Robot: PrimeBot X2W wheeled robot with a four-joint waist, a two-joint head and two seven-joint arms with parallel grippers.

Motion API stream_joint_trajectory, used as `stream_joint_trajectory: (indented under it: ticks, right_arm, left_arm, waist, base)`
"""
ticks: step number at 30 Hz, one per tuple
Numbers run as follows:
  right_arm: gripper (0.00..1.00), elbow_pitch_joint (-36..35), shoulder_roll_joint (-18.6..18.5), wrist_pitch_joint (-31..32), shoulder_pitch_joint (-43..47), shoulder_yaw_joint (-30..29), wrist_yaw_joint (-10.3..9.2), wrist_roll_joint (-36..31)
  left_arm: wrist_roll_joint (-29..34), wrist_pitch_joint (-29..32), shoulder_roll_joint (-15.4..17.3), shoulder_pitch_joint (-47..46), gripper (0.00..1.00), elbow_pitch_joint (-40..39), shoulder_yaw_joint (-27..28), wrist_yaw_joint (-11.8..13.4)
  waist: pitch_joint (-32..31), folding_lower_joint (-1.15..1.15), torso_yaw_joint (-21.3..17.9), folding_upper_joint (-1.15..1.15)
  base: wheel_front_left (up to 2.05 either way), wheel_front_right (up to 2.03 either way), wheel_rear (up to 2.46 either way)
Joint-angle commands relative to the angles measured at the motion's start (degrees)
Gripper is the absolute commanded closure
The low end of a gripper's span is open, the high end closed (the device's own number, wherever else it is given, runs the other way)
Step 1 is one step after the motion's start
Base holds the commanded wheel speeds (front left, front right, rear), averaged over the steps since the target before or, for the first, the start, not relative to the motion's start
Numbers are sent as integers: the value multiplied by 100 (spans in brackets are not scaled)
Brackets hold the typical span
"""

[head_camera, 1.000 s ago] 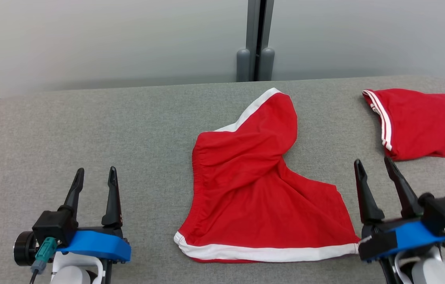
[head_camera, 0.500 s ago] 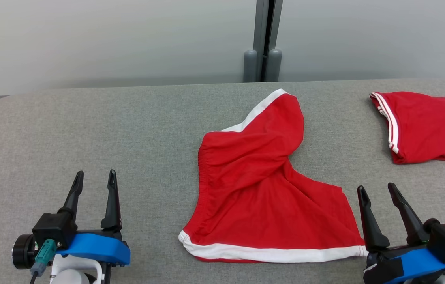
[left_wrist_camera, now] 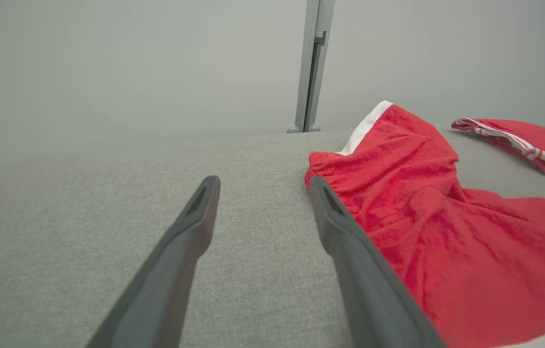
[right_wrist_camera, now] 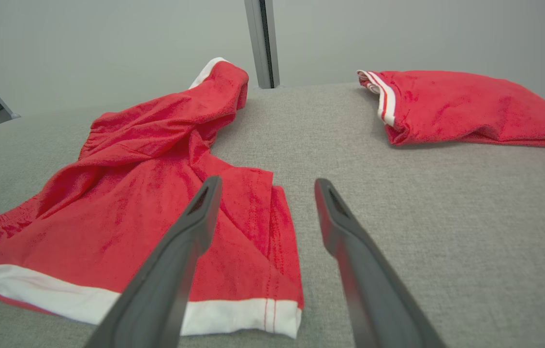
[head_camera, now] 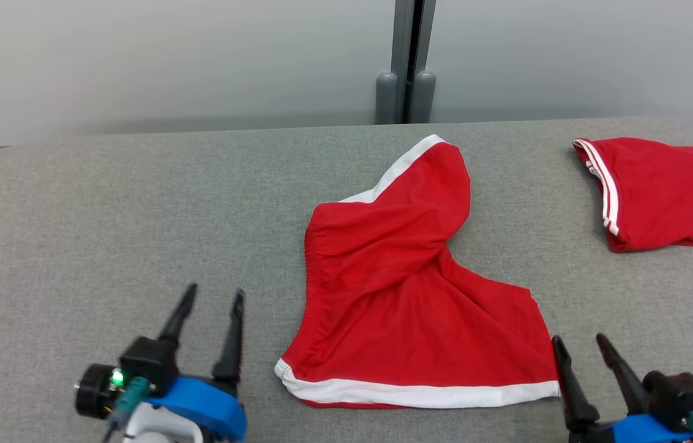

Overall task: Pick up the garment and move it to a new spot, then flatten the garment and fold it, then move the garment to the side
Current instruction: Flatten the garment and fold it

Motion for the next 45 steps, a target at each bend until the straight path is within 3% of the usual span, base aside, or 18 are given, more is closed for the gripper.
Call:
stream_joint_trajectory:
  ticks: [1,19,33,34,35,36,45]
  right_arm:
    - [0,140,3,-57,115,41,3,56]
    - [0,1809,1,-598,-378,347,3,330]
    - [0,2628,4,-729,-622,645,4,534]
    - [52,2654,5,-745,-645,684,4,563]
    - [97,2677,9,-763,-659,719,4,588]
    - [100,2685,10,-793,-672,749,4,614]
    - [100,2107,-2,-1008,-915,881,3,634]
  left_arm:
    - [52,58,26,83,0,56,-149,-56]
    - [-158,235,171,97,0,1000,-1166,-237]
    - [-382,154,99,-220,0,1684,-1761,-237]
    - [-416,129,93,-249,25,1716,-1783,-238]
    - [-446,113,95,-272,65,1753,-1812,-238]
    - [-478,101,93,-293,100,1791,-1843,-238]
    - [-828,-105,81,-625,100,1701,-1818,-237]
  waist:
    - [14,1,-11,0]
    - [226,1,-165,0]
    - [197,1,-185,0]
    - [197,1,-185,0]
    - [197,1,-187,0]
    - [193,1,-187,0]
    - [220,1,-189,0]
  base:
    - [0,0,0]
    - [0,0,0]
    - [0,0,0]
    - [0,0,0]
    - [0,0,0]
    - [0,0,0]
    - [0,0,0]
